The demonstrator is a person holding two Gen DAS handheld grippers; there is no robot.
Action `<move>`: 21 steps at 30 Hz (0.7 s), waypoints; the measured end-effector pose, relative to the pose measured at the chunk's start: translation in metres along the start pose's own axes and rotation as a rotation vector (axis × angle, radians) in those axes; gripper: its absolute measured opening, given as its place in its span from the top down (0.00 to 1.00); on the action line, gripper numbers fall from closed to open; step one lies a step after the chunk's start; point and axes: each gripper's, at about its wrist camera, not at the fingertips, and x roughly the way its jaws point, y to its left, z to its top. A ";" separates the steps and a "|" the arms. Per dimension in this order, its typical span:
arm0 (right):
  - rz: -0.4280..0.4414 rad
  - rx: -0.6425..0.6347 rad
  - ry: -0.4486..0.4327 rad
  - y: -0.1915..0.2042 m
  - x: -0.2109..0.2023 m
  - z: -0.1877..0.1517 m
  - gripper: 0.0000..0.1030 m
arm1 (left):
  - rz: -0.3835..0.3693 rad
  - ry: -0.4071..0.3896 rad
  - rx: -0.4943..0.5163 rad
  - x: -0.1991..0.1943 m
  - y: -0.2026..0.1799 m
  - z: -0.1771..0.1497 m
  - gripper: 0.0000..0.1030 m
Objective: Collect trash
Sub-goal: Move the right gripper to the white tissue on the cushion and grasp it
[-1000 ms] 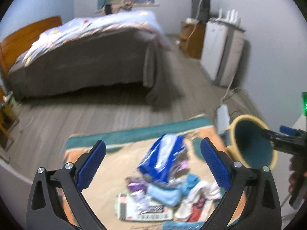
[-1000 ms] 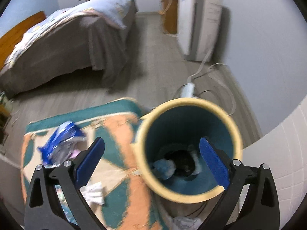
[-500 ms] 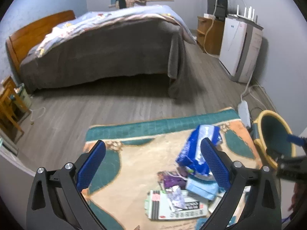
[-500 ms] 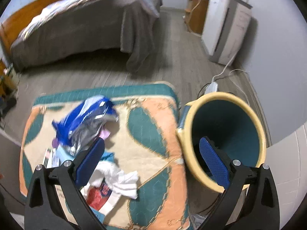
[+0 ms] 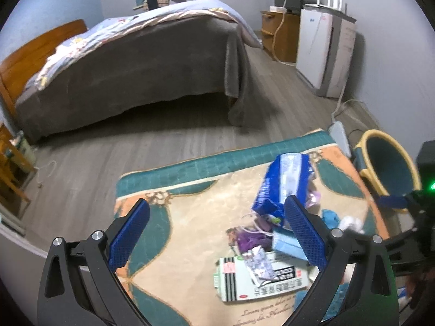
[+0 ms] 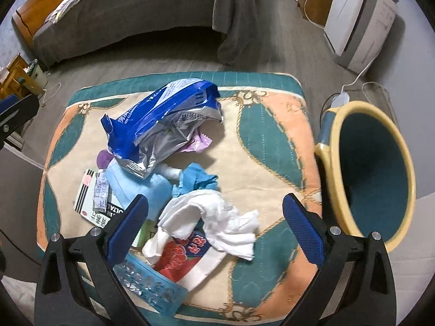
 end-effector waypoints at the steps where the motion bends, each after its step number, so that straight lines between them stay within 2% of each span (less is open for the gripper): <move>1: 0.001 -0.001 0.010 0.001 0.003 -0.001 0.06 | -0.011 0.003 0.001 0.001 0.000 0.000 0.05; 5: -0.016 -0.005 0.021 0.004 0.011 -0.003 0.07 | -0.003 0.018 0.044 0.006 -0.007 -0.002 0.05; 7: 0.012 0.012 0.045 0.003 0.018 -0.004 0.17 | -0.008 0.025 0.049 0.009 -0.009 -0.003 0.05; 9: 0.036 0.025 0.077 0.002 0.024 -0.005 0.49 | -0.020 0.030 0.050 0.011 -0.011 -0.002 0.05; 10: 0.048 0.031 0.094 0.000 0.027 -0.006 0.55 | -0.022 0.032 0.052 0.012 -0.012 -0.002 0.05; 12: 0.059 0.041 0.098 -0.002 0.026 -0.006 0.74 | -0.026 0.036 0.060 0.014 -0.016 -0.002 0.05; 14: 0.071 0.060 0.076 -0.007 0.019 -0.004 0.82 | -0.029 0.042 0.064 0.016 -0.020 -0.001 0.05; 21: 0.104 0.112 -0.004 -0.031 -0.006 0.006 0.87 | -0.039 0.073 0.109 0.037 -0.045 0.002 0.06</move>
